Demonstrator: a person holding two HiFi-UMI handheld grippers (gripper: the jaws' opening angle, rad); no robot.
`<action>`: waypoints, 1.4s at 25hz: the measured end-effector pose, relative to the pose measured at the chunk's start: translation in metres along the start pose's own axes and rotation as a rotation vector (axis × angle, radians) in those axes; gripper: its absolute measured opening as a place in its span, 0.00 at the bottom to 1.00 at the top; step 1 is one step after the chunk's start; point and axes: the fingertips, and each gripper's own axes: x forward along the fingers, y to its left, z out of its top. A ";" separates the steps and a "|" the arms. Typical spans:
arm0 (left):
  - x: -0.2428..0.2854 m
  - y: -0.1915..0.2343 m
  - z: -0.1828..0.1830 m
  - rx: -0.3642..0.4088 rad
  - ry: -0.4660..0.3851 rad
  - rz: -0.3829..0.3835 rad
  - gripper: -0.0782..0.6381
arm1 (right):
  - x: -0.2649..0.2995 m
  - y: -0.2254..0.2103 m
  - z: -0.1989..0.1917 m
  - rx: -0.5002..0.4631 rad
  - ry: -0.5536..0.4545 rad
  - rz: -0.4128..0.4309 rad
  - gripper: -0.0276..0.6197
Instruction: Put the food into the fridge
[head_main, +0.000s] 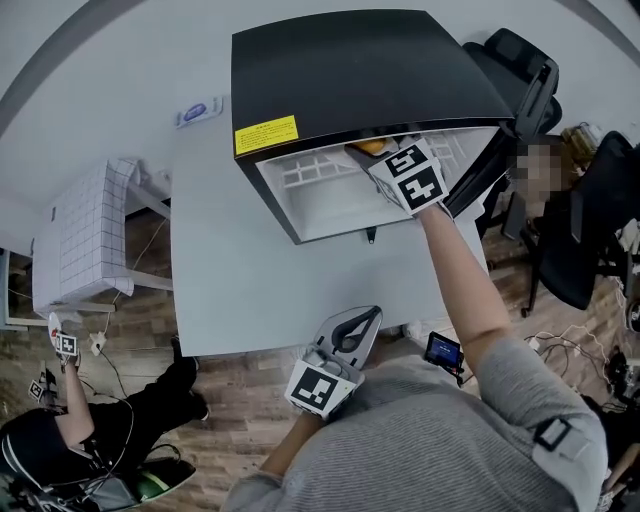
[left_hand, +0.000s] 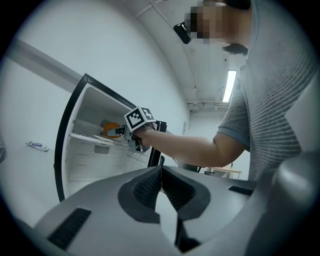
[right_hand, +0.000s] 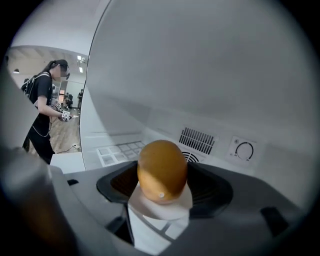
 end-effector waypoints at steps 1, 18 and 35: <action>0.000 0.000 -0.001 -0.003 0.001 -0.002 0.12 | 0.001 0.001 -0.001 -0.013 0.009 -0.002 0.52; -0.005 -0.008 -0.001 -0.017 -0.018 -0.003 0.12 | 0.016 -0.006 -0.005 0.037 0.057 -0.021 0.55; -0.006 -0.010 0.002 -0.007 -0.027 -0.012 0.12 | -0.040 0.010 0.011 0.166 -0.112 -0.017 0.57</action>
